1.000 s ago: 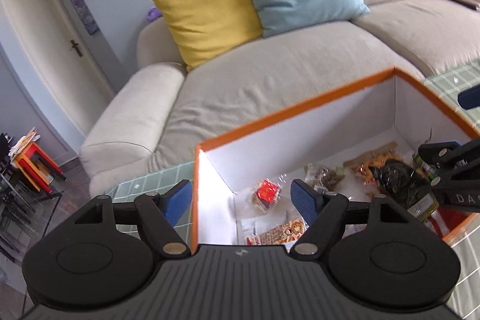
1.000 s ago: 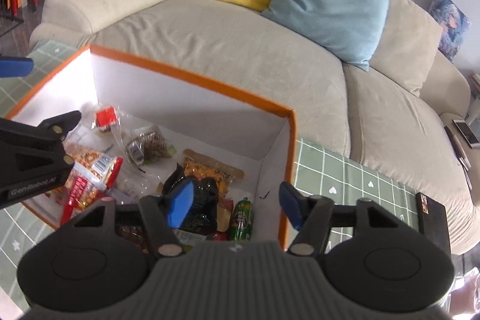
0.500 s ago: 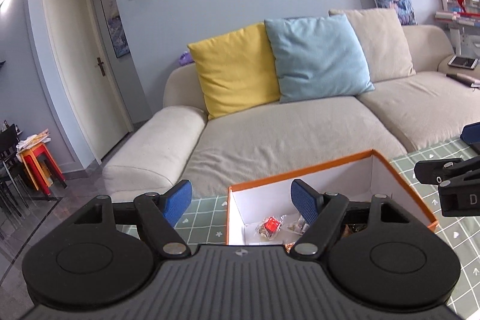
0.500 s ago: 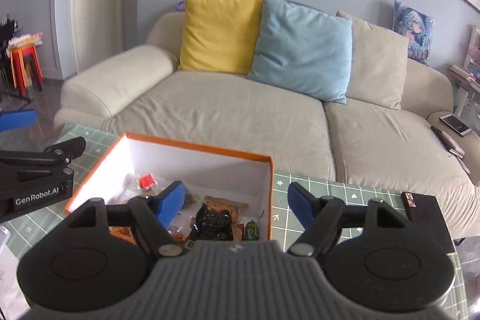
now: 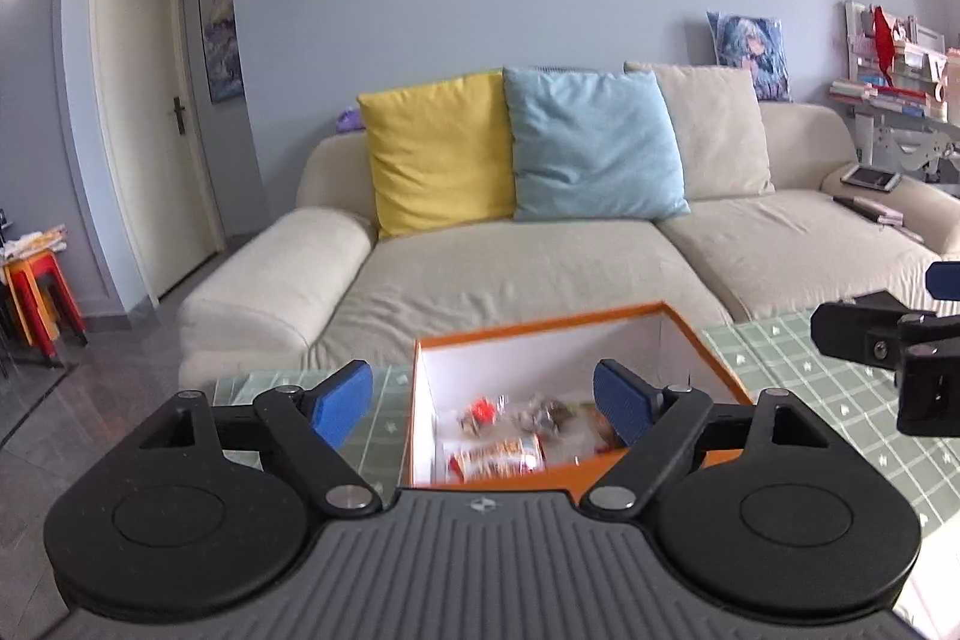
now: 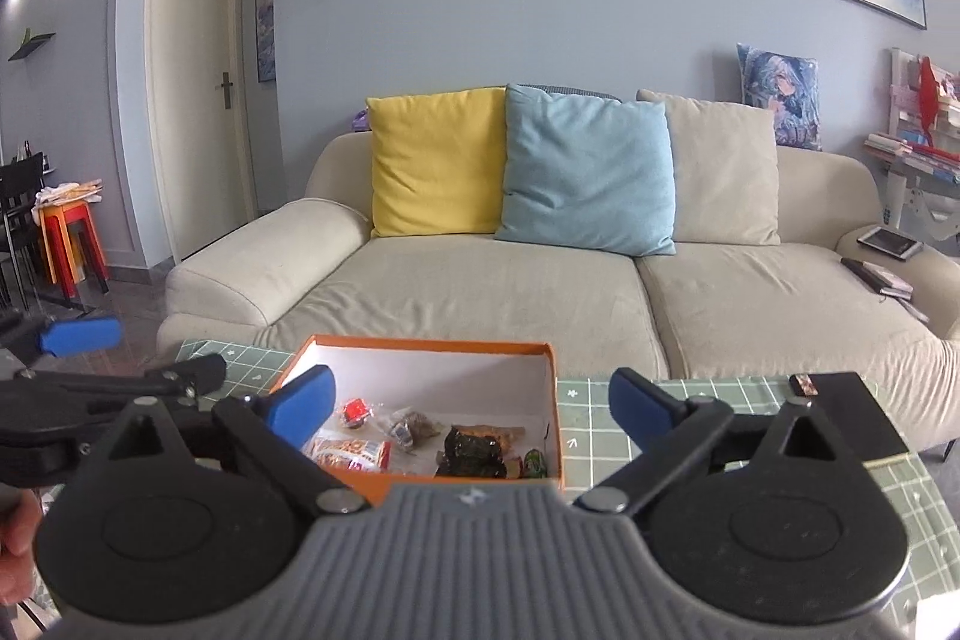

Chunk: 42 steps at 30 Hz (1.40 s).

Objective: Organize snacks

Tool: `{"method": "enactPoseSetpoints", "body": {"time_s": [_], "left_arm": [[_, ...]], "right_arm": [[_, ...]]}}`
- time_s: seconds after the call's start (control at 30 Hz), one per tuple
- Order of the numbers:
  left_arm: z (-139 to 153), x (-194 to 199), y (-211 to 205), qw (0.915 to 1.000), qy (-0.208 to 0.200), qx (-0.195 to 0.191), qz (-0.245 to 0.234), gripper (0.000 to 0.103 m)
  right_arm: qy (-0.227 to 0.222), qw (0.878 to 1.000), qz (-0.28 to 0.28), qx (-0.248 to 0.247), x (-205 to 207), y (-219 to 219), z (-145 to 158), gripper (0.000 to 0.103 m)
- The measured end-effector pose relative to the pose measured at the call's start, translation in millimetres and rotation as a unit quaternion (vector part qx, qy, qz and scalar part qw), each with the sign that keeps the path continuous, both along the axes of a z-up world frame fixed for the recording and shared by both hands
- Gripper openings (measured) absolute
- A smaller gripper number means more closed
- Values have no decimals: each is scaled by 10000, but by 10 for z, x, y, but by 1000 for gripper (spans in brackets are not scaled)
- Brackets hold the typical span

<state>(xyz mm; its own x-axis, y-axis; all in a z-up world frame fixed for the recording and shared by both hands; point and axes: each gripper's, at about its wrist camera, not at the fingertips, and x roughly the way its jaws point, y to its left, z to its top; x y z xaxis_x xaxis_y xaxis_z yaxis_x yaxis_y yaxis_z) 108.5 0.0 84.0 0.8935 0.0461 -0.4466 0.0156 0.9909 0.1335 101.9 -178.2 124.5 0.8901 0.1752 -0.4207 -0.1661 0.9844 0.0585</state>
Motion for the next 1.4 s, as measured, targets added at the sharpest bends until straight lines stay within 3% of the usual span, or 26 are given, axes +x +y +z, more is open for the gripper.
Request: {"method": "enactPoseSetpoints", "body": {"time_s": [0.4, 0.67, 1.4], "left_arm": [[-573, -150, 92, 9968, 648, -400, 233, 98], [-786, -128, 91, 9952, 889, -311, 264, 98], [-808, -144, 46, 9942, 1026, -280, 165, 98]], "right_arm": [[454, 9987, -233, 73, -234, 3, -556, 96], [723, 9970, -231, -140, -154, 85, -915, 96], [782, 9967, -238, -19, -106, 69, -998, 96]]}}
